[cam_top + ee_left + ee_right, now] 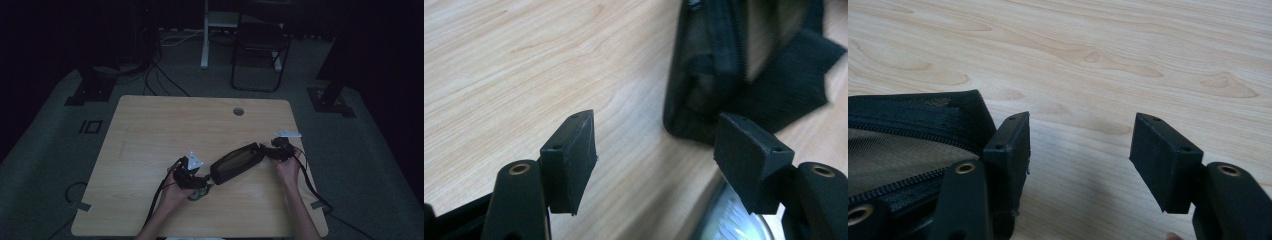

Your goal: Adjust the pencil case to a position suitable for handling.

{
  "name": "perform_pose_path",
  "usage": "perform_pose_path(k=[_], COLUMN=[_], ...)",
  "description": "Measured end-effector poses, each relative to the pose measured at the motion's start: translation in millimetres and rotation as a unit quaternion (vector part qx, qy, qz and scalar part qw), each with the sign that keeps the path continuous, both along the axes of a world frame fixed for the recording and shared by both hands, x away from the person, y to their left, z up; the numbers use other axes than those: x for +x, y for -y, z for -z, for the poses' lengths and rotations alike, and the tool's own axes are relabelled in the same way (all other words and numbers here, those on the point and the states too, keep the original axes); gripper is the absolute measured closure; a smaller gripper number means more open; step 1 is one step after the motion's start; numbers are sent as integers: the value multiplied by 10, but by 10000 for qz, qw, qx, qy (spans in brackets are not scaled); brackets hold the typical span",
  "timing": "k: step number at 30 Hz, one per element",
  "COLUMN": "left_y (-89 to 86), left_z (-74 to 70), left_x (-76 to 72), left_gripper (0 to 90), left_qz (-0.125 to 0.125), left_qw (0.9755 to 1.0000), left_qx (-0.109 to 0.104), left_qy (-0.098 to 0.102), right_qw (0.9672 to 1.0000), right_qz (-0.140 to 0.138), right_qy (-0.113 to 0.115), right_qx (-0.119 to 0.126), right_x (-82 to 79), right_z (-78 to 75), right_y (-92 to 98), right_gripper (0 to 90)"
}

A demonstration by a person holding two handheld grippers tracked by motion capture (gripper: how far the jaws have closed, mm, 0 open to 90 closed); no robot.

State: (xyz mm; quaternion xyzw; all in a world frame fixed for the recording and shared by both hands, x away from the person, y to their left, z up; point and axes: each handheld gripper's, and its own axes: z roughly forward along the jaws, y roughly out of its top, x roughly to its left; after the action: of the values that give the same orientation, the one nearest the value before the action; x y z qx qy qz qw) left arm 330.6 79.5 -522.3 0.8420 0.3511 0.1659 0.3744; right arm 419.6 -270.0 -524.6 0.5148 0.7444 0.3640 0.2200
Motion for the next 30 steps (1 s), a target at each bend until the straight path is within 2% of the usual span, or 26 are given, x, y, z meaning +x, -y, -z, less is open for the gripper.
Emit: perform_pose_path(k=[6,10,13,16,17,18,21,23,30], left_y=[-54,-128,-169,-162,-162,-120,-46,-15,-79], left_z=[12,-22,-31,-24,-24,-13,2,12,10], left_x=[53,15,-59,-128,-128,-147,-147,-128,-45], left_gripper=[337,336,331,302,295,283,273,274,393], left_qz=[-175,-119,29,292,292,470,521,478,260], left_qw=[9998,9997,9998,9995,9995,9988,9985,9988,9996], left_qx=[7,-189,-172,-67,-67,18,134,132,67], left_qy=[-4,-49,-56,-109,-109,-125,-53,-11,57], right_qw=[9999,9998,9998,9998,9998,9998,9998,9998,10000], right_qz=[57,190,183,190,191,187,189,181,66], right_qy=[-2,-17,-9,-10,-15,-14,-17,-17,-22], right_qx=[124,96,8,-6,3,2,8,13,41], right_x=[-36,-36,-45,-52,-53,-54,-54,-55,-72], right_z=[17,12,7,8,10,10,10,11,3], right_y=[-56,-41,-32,-20,-18,-18,-18,-19,-61], right_gripper=[408,390,383,378,378,378,378,378,384])
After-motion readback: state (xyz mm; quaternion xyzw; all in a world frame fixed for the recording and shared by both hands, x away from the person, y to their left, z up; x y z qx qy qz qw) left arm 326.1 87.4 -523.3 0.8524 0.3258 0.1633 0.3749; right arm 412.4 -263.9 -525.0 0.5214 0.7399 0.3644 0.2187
